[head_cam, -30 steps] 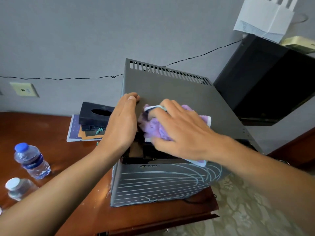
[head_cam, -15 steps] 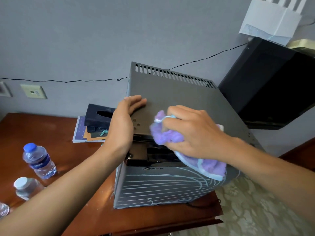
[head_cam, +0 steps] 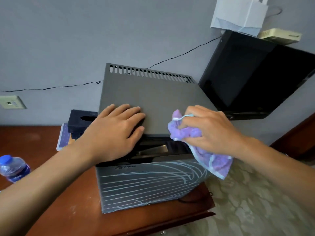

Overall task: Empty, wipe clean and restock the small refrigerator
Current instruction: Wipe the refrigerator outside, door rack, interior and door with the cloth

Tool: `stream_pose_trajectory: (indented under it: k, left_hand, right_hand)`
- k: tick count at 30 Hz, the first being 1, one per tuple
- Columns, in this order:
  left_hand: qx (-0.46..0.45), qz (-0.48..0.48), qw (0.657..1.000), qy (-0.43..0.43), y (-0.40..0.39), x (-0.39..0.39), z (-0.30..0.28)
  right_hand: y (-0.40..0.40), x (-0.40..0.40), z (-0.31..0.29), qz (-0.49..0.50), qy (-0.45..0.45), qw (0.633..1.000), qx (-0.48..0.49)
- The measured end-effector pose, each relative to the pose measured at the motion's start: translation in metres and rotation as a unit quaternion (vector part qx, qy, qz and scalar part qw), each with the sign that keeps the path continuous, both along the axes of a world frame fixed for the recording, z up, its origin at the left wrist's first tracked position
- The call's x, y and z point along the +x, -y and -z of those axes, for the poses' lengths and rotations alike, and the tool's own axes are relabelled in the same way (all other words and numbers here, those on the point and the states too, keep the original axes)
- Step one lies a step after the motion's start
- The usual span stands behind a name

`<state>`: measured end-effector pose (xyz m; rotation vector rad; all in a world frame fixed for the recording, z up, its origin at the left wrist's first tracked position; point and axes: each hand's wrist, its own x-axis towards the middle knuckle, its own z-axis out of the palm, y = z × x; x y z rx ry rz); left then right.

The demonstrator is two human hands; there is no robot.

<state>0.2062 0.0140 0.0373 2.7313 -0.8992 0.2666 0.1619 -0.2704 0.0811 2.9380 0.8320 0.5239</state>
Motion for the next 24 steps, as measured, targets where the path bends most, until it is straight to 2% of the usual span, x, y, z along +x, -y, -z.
stream_pose_trajectory:
  k: [6, 12, 17, 19, 20, 22, 24]
  left_hand:
    - [0.09, 0.032, 0.994, -0.05, 0.055, 0.007, -0.016]
    - [0.136, 0.018, 0.989, -0.056, 0.131, 0.013, -0.009]
    - [0.164, -0.021, 0.984, -0.066, 0.162, 0.011, -0.003]
    - [0.162, -0.033, 0.985, -0.058, 0.163, 0.009, 0.0]
    - [0.16, -0.038, 0.985, -0.057, 0.163, 0.009, 0.0]
    - [0.148, -0.053, 0.986, -0.06, 0.165, 0.009, 0.0]
    - [0.079, -0.071, 0.991, -0.078, 0.166, 0.008, -0.003]
  right_hand:
    - [0.1, -0.015, -0.01, 0.052, -0.003, 0.997, -0.057]
    - [0.145, -0.013, -0.006, 0.057, -0.029, 0.998, 0.025]
    - [0.199, -0.016, -0.019, 0.04, -0.081, 0.973, 0.211]
    - [0.201, -0.023, -0.011, 0.007, -0.1, 0.95, 0.296]
    - [0.195, -0.024, -0.003, -0.018, -0.108, 0.945, 0.308]
    - [0.177, -0.02, 0.014, -0.056, -0.125, 0.949, 0.286]
    - [0.155, -0.01, 0.018, -0.064, -0.138, 0.962, 0.227]
